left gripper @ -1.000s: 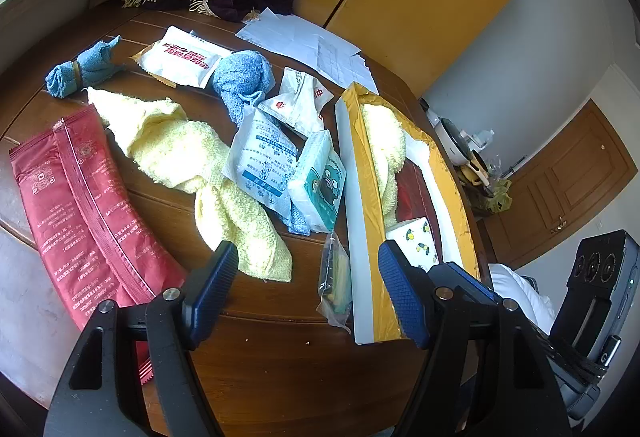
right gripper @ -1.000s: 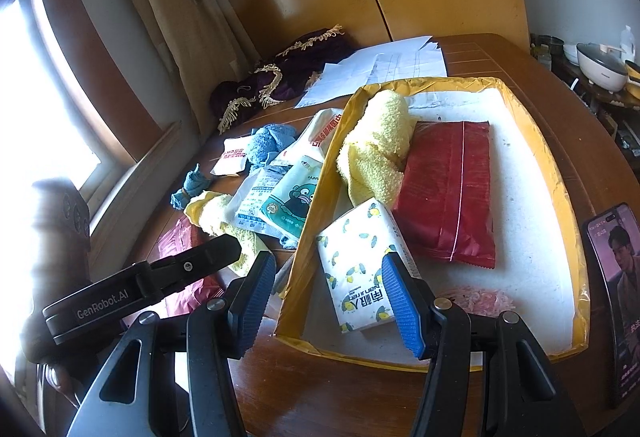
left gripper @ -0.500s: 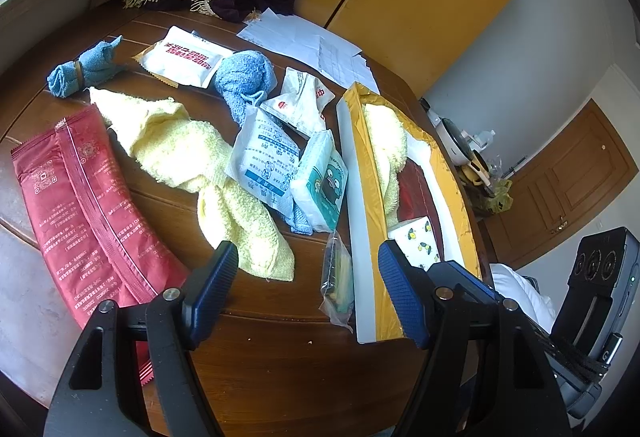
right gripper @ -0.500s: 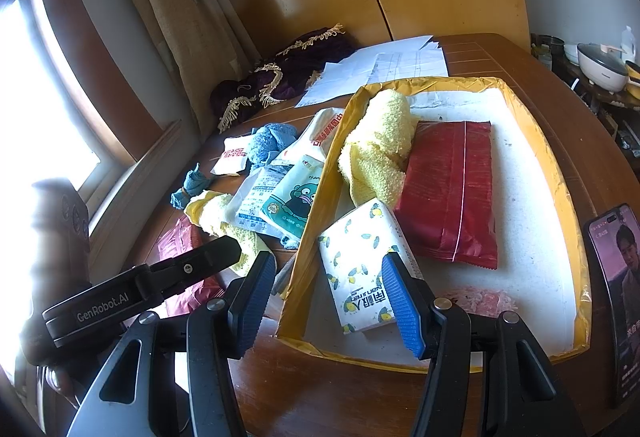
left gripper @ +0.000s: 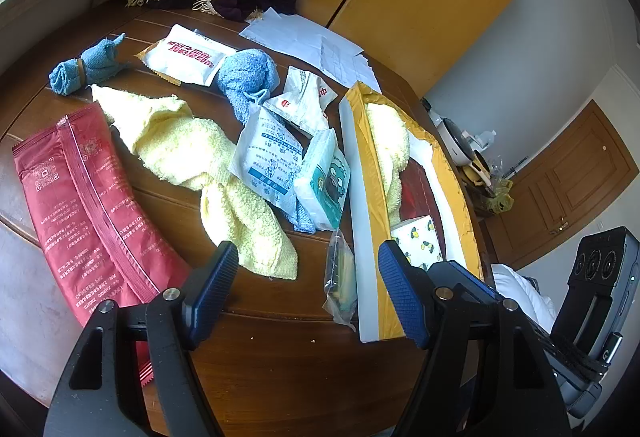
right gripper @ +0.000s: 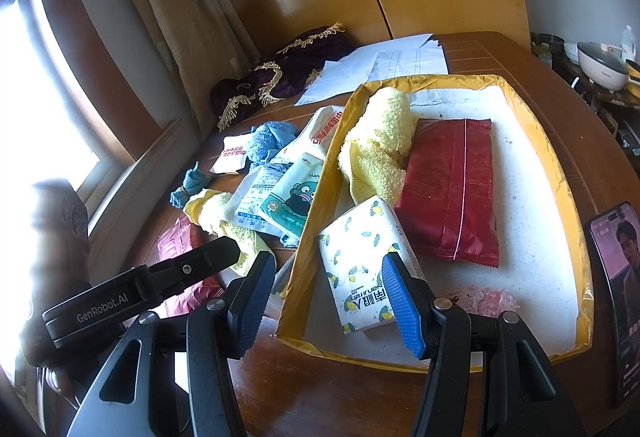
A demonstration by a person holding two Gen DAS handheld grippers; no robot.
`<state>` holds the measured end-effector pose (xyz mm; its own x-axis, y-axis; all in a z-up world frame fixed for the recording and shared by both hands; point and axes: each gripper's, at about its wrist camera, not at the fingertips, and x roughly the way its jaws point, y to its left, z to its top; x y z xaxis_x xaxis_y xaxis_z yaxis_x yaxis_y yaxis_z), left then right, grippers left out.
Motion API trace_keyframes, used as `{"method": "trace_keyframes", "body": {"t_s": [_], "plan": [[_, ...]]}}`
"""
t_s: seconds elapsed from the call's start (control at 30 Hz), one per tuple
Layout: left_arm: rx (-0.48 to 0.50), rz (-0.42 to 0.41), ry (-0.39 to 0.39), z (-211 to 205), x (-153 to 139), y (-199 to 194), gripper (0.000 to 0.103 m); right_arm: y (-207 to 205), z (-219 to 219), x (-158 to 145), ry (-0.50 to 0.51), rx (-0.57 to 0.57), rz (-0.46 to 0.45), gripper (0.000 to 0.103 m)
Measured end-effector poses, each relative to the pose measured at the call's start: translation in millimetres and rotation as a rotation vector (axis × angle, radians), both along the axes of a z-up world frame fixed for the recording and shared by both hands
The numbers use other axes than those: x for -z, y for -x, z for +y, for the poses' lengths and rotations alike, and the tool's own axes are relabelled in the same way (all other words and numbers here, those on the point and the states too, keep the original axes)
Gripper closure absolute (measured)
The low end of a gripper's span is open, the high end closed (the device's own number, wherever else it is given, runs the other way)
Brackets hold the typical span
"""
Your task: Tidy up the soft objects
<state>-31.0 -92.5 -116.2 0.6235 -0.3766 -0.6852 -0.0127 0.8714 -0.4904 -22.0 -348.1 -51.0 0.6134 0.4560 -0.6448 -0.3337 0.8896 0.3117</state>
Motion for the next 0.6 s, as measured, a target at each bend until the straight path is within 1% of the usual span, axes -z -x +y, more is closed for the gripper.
{"method": "trace_keyframes", "body": {"t_s": [0.33, 0.6], "plan": [[-0.002, -0.003, 0.0, 1, 0, 1, 0.031, 0, 0, 0, -0.001, 0.0, 0.001, 0.045], [-0.037, -0.041, -0.002, 12, -9, 10, 0.031, 4, 3, 0, -0.034, -0.014, -0.009, 0.043]]}}
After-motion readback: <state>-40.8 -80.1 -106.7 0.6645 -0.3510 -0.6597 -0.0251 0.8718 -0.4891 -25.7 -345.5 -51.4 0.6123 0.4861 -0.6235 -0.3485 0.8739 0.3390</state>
